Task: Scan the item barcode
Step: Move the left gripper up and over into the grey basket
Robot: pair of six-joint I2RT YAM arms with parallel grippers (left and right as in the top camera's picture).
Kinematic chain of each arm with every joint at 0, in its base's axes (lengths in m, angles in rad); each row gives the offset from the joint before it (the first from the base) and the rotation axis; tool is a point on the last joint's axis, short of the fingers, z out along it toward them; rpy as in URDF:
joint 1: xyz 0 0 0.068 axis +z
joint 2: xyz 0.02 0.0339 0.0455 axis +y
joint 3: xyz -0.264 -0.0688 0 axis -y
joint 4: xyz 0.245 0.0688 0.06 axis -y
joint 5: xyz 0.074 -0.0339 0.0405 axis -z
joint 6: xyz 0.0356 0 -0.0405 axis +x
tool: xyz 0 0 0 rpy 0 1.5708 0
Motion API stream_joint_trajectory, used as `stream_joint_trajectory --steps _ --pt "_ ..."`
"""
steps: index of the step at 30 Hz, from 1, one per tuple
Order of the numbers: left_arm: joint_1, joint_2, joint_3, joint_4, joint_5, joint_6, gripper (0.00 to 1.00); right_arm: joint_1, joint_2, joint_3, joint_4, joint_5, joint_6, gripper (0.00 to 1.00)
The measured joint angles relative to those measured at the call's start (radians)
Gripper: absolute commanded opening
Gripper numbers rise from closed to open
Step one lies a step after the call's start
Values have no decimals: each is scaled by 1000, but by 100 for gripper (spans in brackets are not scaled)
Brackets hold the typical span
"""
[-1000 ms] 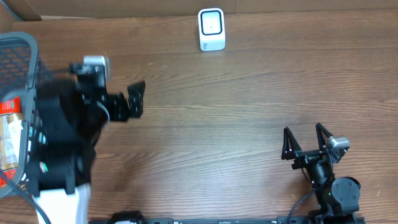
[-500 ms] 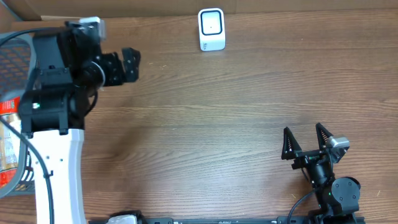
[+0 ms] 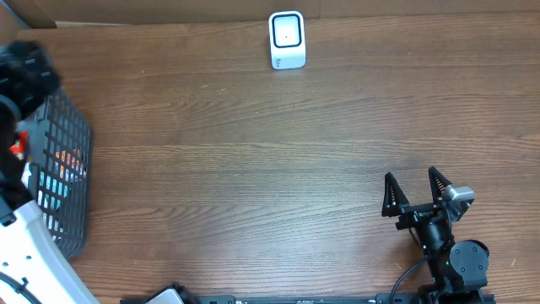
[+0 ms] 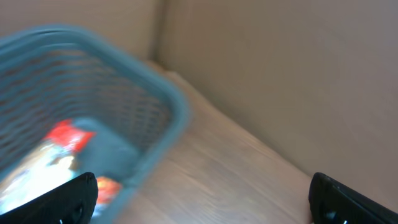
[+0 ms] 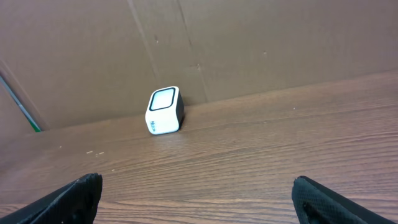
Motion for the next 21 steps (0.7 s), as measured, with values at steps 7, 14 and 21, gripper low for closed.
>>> stream_joint_trajectory --steps 7,14,21 --pt "164 3 0 8 -117 -137 100 0 0 0 0 0 0 100" --pt "203 76 0 43 -144 -126 98 0 0 0 0 0 0 100" --pt "203 264 -1 45 -138 -2 97 0 0 0 0 0 0 100"
